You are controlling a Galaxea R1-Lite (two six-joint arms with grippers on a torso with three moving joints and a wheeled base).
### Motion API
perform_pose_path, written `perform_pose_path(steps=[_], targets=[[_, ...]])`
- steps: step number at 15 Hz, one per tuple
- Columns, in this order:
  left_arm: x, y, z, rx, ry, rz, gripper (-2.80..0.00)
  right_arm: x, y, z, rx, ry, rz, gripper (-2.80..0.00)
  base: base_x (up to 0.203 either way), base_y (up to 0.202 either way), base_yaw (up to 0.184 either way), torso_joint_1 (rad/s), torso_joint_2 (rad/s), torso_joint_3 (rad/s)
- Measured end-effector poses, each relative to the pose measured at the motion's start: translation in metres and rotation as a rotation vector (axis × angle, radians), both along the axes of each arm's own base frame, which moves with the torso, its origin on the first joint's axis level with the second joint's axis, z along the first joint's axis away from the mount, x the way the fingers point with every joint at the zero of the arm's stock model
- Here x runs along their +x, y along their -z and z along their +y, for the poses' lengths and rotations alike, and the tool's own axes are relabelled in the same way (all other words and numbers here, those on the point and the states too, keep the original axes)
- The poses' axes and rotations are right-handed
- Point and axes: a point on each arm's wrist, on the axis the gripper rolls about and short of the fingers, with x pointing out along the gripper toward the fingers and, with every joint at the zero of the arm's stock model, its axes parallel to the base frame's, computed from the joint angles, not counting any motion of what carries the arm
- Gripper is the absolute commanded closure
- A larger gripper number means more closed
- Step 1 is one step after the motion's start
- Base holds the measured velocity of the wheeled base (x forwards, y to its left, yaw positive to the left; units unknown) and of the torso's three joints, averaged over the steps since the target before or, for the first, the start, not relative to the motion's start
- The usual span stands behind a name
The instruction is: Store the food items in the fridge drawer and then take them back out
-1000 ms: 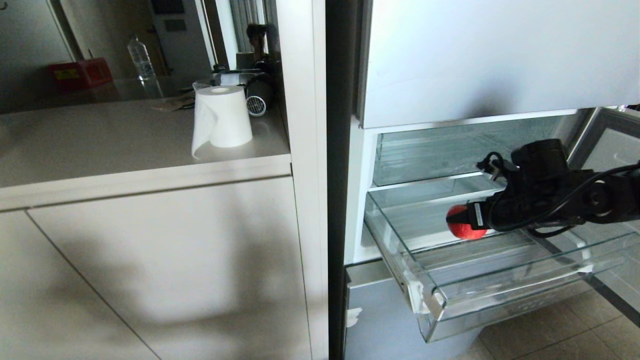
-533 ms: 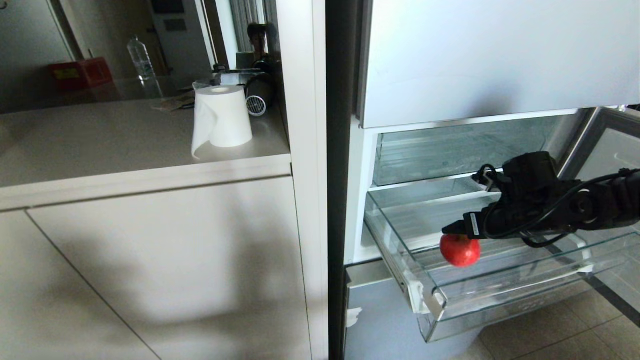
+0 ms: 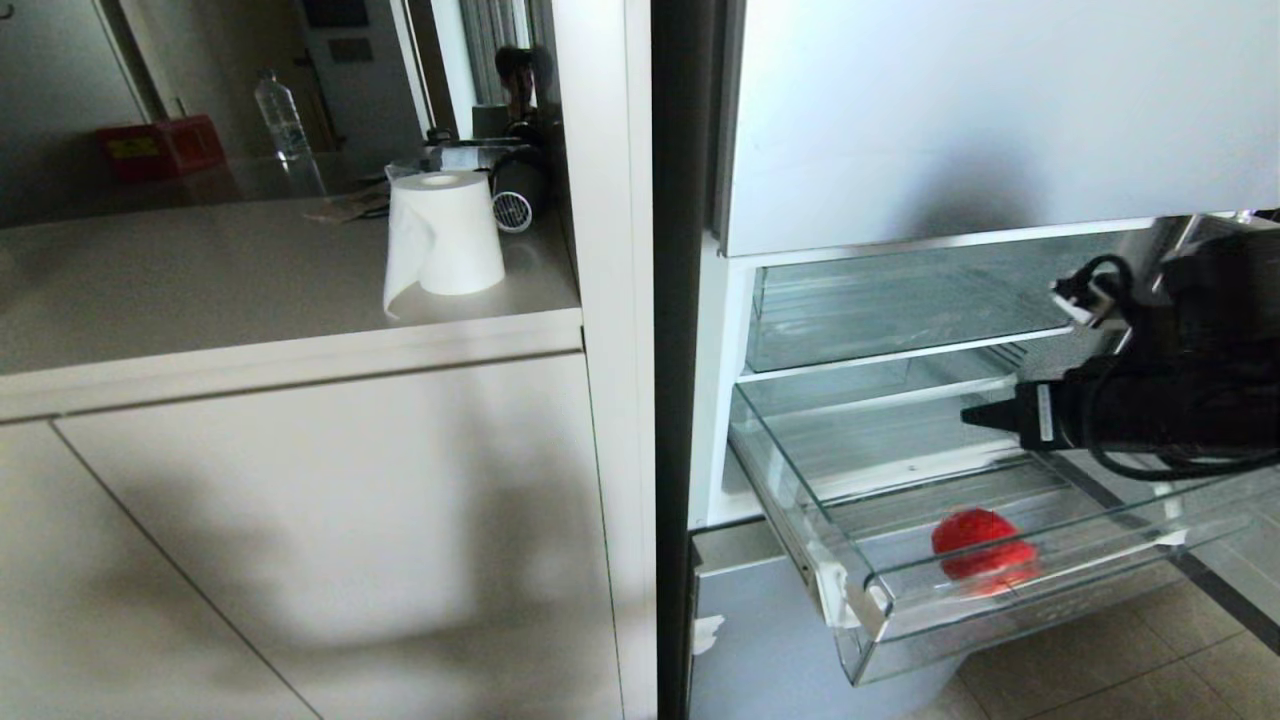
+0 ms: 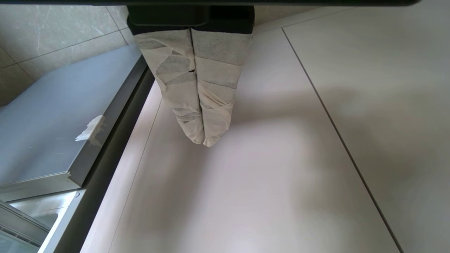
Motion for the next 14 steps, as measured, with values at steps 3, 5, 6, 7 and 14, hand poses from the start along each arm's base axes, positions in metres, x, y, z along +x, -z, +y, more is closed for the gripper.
perform_pose_path(steps=[3, 5, 6, 7, 14], targets=[[0.0, 0.0, 0.0, 0.0, 0.0, 0.0, 0.0, -0.075, -0.029, -0.007, -0.017, 0.045, -0.145, 0.0, 0.0, 0.0, 0.0, 0.0, 0.0, 0.0], [0.0, 0.0, 0.0, 0.0, 0.0, 0.0, 0.0, -0.13, -0.03, -0.013, -0.032, 0.086, -0.231, 0.0, 0.0, 0.0, 0.0, 0.0, 0.0, 0.0], [0.0, 0.0, 0.0, 0.0, 0.0, 0.0, 0.0, -0.158, -0.025, -0.016, -0.041, 0.108, -0.271, 0.0, 0.0, 0.0, 0.0, 0.0, 0.0, 0.0], [0.0, 0.0, 0.0, 0.0, 0.0, 0.0, 0.0, -0.182, -0.016, -0.018, -0.052, 0.125, -0.305, 0.0, 0.0, 0.0, 0.0, 0.0, 0.0, 0.0], [0.0, 0.0, 0.0, 0.0, 0.0, 0.0, 0.0, -0.268, 0.102, -0.026, -0.147, 0.151, -0.323, 0.0, 0.0, 0.0, 0.0, 0.0, 0.0, 0.0]])
